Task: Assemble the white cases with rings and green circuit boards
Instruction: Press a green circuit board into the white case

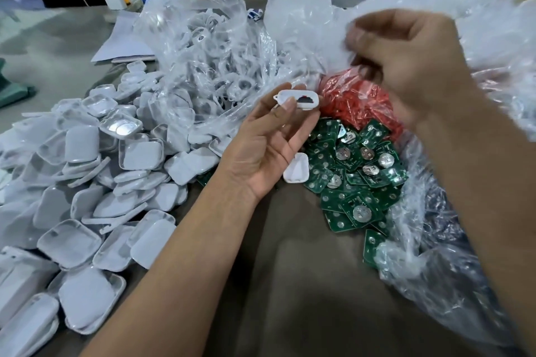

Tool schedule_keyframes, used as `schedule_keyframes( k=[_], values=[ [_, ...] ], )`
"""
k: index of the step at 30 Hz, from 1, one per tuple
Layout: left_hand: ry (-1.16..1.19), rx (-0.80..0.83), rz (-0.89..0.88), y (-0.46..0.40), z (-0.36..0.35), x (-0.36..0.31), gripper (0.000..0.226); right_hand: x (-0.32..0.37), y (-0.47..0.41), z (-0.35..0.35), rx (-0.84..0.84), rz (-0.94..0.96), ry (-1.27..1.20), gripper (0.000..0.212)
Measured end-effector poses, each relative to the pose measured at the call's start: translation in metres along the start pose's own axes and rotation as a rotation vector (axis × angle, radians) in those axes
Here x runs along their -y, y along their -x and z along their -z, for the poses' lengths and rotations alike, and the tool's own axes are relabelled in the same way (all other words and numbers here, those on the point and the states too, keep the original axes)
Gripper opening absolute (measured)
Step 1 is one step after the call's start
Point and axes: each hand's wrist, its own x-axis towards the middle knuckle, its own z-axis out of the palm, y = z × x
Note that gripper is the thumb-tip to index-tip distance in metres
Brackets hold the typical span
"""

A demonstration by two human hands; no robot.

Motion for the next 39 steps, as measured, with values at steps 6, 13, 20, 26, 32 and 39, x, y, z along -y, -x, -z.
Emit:
schedule_keyframes(
  k=[6,13,20,26,32,39],
  values=[
    [-0.07,-0.03,-0.033,-0.003,0.005,0.0,0.036,-0.037,0.044,-0.005,-0.024,-0.089,-0.087,0.008],
    [-0.122,-0.03,-0.07,-0.003,0.007,0.002,0.041,-0.043,0.045,0.002,-0.026,-0.123,-0.212,0.006],
    [-0.281,0.012,-0.097,-0.003,0.008,0.005,0.043,-0.046,0.047,-0.004,-0.016,-0.034,-0.22,0.006],
    [-0.35,-0.004,-0.171,-0.005,0.008,0.008,0.048,-0.045,0.05,-0.011,-0.053,0.04,-0.18,0.009],
    [-0.39,-0.014,-0.191,-0.005,0.011,0.01,0.048,-0.045,0.055,-0.022,-0.063,0.042,-0.117,0.007],
    [-0.386,0.045,-0.186,-0.005,0.012,0.008,0.052,-0.05,0.053,-0.025,-0.117,0.008,-0.035,0.011]
  ],
)
